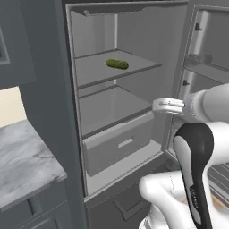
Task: Place the cold items (cucumber and broccoli) from the fridge in one tupperware on the dining counter. Place the warm items (kebab skewer and hot dog) in the stove area in another tupperware.
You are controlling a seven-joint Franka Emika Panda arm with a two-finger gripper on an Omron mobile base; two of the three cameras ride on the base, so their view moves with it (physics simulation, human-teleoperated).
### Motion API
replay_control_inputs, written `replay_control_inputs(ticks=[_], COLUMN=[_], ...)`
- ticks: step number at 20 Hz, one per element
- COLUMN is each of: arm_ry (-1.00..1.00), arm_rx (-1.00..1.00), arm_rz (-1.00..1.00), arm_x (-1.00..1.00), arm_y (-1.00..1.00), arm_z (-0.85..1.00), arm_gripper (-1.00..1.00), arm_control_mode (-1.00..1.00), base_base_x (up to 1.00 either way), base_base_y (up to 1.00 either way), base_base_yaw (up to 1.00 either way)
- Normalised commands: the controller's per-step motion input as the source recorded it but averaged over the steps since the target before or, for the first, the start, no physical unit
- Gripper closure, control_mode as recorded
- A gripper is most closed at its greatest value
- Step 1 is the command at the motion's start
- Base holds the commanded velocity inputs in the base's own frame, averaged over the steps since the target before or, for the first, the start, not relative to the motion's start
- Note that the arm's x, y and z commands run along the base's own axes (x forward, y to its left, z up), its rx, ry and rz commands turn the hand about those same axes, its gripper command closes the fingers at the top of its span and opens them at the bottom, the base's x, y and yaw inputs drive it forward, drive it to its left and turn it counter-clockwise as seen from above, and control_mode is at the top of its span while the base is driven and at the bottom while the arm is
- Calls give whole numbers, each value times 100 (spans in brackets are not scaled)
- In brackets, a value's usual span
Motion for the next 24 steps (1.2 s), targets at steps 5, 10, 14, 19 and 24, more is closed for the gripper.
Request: replay_control_inputs(ticks=[5,10,14,19,24], arm_ry=[0,0,-6,-11,-6], arm_rx=[0,0,-14,-23,-7], arm_rz=[0,2,1,0,11], arm_x=[0,17,33,38,52], arm_y=[0,-3,0,0,-4], arm_z=[0,13,46,48,27], arm_gripper=[-100,-100,-100,-100,-100], arm_control_mode=[100,-100,-100,-100,-100], base_base_x=[62,11,0,0,0], base_base_y=[0,0,0,0,0], base_base_yaw=[19,3,0,0,0])
